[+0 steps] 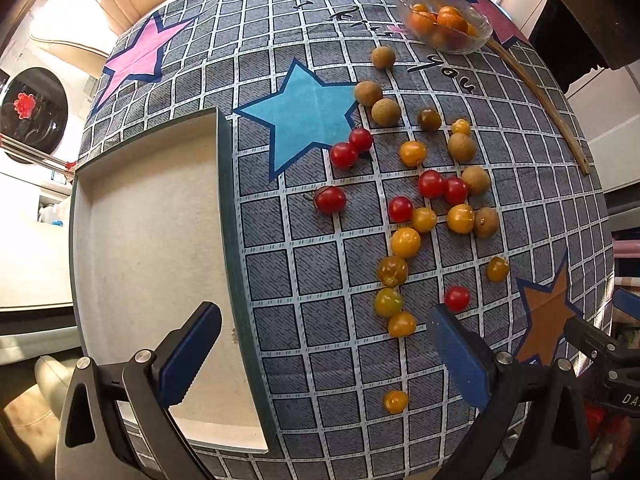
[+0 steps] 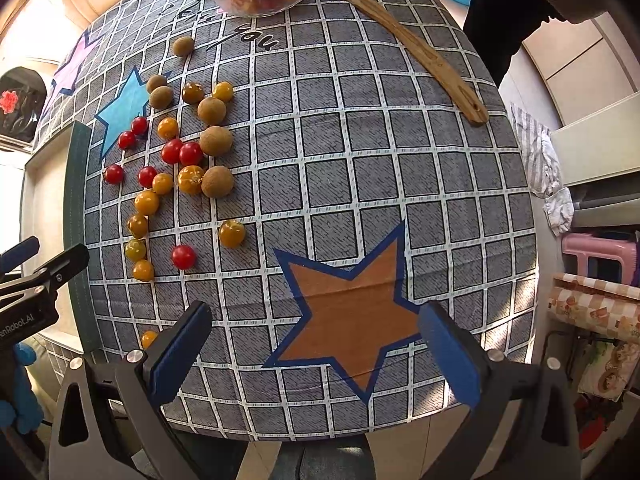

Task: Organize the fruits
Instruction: 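Move both grippers toward the cluster of cherry tomatoes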

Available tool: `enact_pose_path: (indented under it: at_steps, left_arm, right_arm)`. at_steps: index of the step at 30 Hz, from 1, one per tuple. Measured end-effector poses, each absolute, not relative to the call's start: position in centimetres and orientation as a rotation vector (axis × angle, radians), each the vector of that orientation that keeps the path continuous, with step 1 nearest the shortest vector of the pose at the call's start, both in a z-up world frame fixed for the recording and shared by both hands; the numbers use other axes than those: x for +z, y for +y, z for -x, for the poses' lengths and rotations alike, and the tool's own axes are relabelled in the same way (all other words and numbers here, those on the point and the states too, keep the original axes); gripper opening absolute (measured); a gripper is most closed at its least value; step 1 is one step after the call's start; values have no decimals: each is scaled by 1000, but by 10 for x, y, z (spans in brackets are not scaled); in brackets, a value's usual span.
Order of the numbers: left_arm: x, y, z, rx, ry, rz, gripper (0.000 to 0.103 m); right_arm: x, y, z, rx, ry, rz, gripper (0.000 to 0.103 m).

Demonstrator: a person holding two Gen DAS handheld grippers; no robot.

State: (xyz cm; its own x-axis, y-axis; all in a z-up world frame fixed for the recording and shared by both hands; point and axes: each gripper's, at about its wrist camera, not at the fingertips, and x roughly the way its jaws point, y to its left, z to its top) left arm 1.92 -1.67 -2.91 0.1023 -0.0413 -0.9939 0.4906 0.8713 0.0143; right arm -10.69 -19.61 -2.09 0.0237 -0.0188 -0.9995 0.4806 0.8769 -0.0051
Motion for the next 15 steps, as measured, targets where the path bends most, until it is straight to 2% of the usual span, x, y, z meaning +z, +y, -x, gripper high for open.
enact_pose_path:
  at_steps: [15]
  left_arm:
    - [-39, -23, -32, -403, 1415, -376, 103]
  right_arm:
    - [-36, -201, 107, -402, 1534, -398, 103]
